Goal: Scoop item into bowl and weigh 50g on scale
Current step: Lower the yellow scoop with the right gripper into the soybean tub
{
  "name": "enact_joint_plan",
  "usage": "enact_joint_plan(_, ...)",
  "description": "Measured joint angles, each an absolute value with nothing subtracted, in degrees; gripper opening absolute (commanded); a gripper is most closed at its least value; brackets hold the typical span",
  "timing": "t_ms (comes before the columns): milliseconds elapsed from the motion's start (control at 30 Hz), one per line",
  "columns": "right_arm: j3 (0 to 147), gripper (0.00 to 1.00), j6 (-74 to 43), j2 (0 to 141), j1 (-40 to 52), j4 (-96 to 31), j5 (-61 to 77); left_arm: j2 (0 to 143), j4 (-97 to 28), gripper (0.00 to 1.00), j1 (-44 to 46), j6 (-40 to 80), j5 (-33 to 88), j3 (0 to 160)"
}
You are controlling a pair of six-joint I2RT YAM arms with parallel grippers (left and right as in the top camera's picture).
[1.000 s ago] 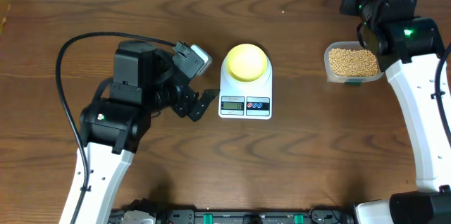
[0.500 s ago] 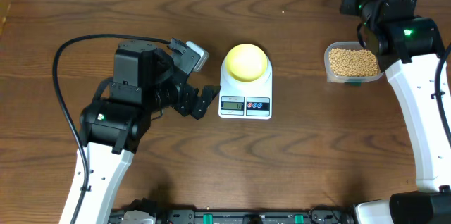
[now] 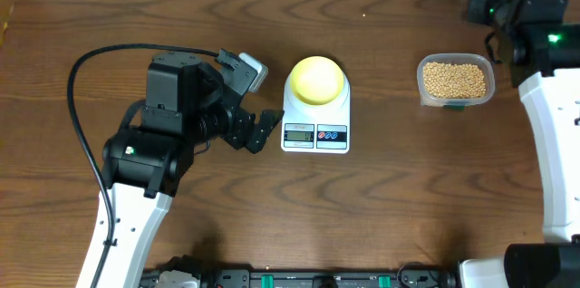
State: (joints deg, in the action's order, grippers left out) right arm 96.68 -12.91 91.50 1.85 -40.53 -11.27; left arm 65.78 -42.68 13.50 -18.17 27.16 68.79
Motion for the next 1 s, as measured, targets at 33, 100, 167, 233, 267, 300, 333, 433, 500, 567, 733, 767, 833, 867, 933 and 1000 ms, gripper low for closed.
enact_joint_plan(33, 96.7, 0.01, -12.8, 91.5, 1.5, -41.4, -10.9, 65.8, -42.7, 0.98, 13.5, -18.2, 27.2, 68.8)
enact_joint_plan(100, 96.7, 0.01, -12.7, 91.5, 1.0, -42.7, -10.4, 65.8, -42.7, 0.98, 13.5, -18.2, 27.2, 68.8)
enact_joint_plan(167, 96.7, 0.01, -12.6, 91.5, 0.7, -44.5, -10.0, 65.8, -42.7, 0.98, 13.5, -18.2, 27.2, 68.8)
enact_joint_plan(233, 96.7, 0.01, -12.5, 91.6, 0.7, -46.1, -9.9, 65.8, -42.7, 0.98, 13.5, -18.2, 27.2, 68.8)
enact_joint_plan(267, 96.7, 0.02, -12.5, 91.7, 0.7, -47.1, -9.8, 65.8, -42.7, 0.97, 13.5, -18.2, 27.2, 68.8)
enact_joint_plan(300, 96.7, 0.01, -12.5, 92.1, 0.7, -48.2, -9.8, 65.8, -42.7, 0.98, 13.5, -18.2, 27.2, 68.8)
enact_joint_plan(333, 96.7, 0.01, -12.5, 92.5, 0.6, -48.9, -9.8, 65.8, -42.7, 0.98, 13.5, -18.2, 27.2, 68.8)
enact_joint_plan(433, 96.7, 0.02, -12.5, 94.3, 0.6, -52.1, -9.7, 65.8, -42.7, 0.97, 13.5, -18.2, 27.2, 68.8)
enact_joint_plan(500, 96.7, 0.02, -12.6, 95.4, 0.6, -53.7, -9.6, 65.8, -42.7, 0.98, 13.5, -18.2, 27.2, 68.8)
enact_joint_plan(567, 96.7, 0.02, -12.6, 96.3, 0.6, -55.4, -9.6, 65.8, -42.7, 0.97, 13.5, -18.2, 27.2, 68.8)
enact_joint_plan(733, 96.7, 0.01, -12.8, 96.8, 0.6, -57.6, -9.6, 65.8, -42.7, 0.98, 13.5, -18.2, 27.3, 68.8)
enact_joint_plan(767, 96.7, 0.02, -12.8, 96.8, 0.6, -57.8, -9.6, 65.8, -42.7, 0.98, 13.5, -18.2, 27.3, 68.8)
enact_joint_plan(833, 96.7, 0.02, -12.8, 96.8, 0.6, -57.8, -9.6, 65.8, -42.7, 0.98, 13.5, -18.2, 27.3, 68.8)
enact_joint_plan(867, 96.7, 0.01, -12.8, 96.8, 0.6, -57.8, -9.6, 65.8, -42.7, 0.98, 13.5, -18.2, 27.3, 68.8)
enact_joint_plan(933, 96.7, 0.02, -12.8, 96.8, 0.6, -57.8, -9.6, 65.8, -42.7, 0.97, 13.5, -18.2, 27.3, 68.8)
enact_joint_plan(1000, 96.7, 0.02, -12.8, 96.8, 0.6, -57.8, -9.7, 65.8, -42.7, 0.98, 13.5, -18.2, 27.3, 68.8)
